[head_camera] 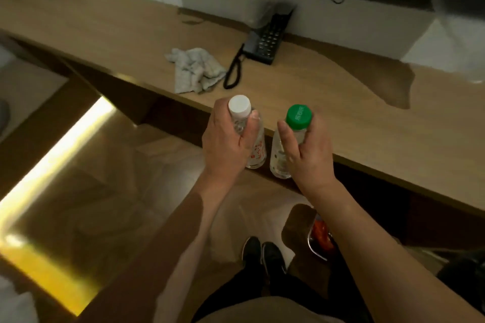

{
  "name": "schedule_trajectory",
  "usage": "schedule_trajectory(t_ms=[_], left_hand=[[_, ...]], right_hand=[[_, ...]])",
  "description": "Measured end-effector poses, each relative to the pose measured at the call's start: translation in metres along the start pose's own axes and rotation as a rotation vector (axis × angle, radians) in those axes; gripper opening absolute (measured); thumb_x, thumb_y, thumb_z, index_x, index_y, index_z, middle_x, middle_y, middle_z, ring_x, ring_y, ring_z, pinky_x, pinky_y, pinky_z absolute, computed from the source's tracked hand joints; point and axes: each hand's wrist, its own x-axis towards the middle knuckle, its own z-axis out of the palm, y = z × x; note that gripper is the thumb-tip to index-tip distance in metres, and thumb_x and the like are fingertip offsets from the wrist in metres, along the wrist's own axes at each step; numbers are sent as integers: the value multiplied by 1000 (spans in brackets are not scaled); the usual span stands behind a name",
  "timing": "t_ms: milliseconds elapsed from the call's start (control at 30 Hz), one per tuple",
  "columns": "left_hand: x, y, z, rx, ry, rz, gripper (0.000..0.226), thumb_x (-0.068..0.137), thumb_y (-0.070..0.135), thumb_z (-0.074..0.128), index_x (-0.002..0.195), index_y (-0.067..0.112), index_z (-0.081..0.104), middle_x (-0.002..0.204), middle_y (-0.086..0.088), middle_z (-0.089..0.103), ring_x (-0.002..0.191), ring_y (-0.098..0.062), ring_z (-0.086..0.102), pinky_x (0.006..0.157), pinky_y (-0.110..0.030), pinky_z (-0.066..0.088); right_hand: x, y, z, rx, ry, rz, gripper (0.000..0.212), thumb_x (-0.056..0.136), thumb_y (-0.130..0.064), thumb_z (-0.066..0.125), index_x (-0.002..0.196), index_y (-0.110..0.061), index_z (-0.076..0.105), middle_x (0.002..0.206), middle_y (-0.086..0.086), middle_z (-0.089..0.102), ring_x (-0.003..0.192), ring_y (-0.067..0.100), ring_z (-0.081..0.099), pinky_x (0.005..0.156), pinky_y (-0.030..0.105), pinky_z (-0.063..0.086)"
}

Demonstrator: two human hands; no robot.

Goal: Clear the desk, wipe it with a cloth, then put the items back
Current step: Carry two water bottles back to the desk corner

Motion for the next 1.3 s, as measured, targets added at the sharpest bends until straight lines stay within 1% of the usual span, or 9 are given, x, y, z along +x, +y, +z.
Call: schedule_trajectory(t_ms=[100, 200, 400, 600, 733, 867, 1000, 1133, 1300], left_hand=[[-4, -9, -36, 59, 107, -60, 46, 98, 52, 49, 118, 11, 52, 106, -2, 61, 94, -9, 59, 77, -17, 46], [-11, -22, -73, 142, 220, -165, 45, 96, 52, 50, 118, 12, 54, 106, -1, 62, 92, -8, 60, 75, -11, 43], [-32, -57, -144, 243, 432, -282, 44, 96, 49, 51, 114, 9, 55, 100, -1, 64, 85, -5, 58, 71, -3, 38], [-40, -107, -212, 315, 566, -358, 44, 94, 50, 52, 108, 8, 56, 94, 1, 62, 85, -1, 53, 71, 1, 37], [-28, -140, -260, 361, 596, -365, 42, 94, 52, 52, 106, 12, 56, 91, 8, 55, 82, 5, 53, 73, 2, 35], [-7, -172, -311, 398, 572, -323, 45, 95, 53, 49, 107, 10, 57, 94, -1, 63, 82, -5, 54, 69, -3, 36], [11, -193, -340, 422, 599, -318, 46, 95, 50, 50, 108, 7, 58, 95, -4, 64, 80, -7, 54, 67, -3, 33], [38, -226, -366, 425, 626, -339, 43, 96, 49, 52, 107, 7, 57, 92, 0, 60, 76, -5, 51, 64, -6, 34], [85, -282, -393, 432, 611, -354, 47, 96, 52, 49, 109, 7, 56, 93, -4, 61, 76, -11, 56, 62, -14, 37]], right_hand=[[11, -15, 29, 84, -124, -71, 33, 96, -57, 47, 108, -26, 44, 91, -5, 51, 79, 2, 50, 67, 10, 37], [15, -37, 64, 120, -201, -162, 31, 95, -63, 42, 108, -34, 40, 95, -5, 50, 80, 2, 48, 70, 12, 36], [11, -85, 136, 204, -388, -248, 35, 95, -58, 46, 110, -27, 44, 99, 0, 53, 88, 13, 53, 76, 24, 45], [3, -128, 217, 288, -542, -273, 35, 92, -59, 49, 115, -34, 39, 98, -14, 49, 91, -2, 54, 78, 6, 40], [3, -160, 271, 293, -554, -277, 39, 91, -60, 48, 115, -29, 42, 101, -7, 52, 90, 1, 55, 76, 7, 42], [8, -195, 319, 331, -499, -300, 36, 93, -57, 48, 114, -30, 41, 100, -3, 53, 89, 9, 57, 77, 14, 46], [19, -215, 352, 336, -497, -317, 38, 91, -59, 47, 114, -29, 41, 96, -15, 48, 88, 6, 55, 77, 16, 47], [38, -232, 397, 358, -522, -334, 29, 92, -56, 48, 111, -37, 39, 96, -17, 48, 87, 8, 56, 77, 20, 49], [78, -247, 469, 365, -553, -362, 32, 93, -53, 48, 110, -27, 43, 92, -15, 47, 82, 3, 53, 72, 11, 43]])
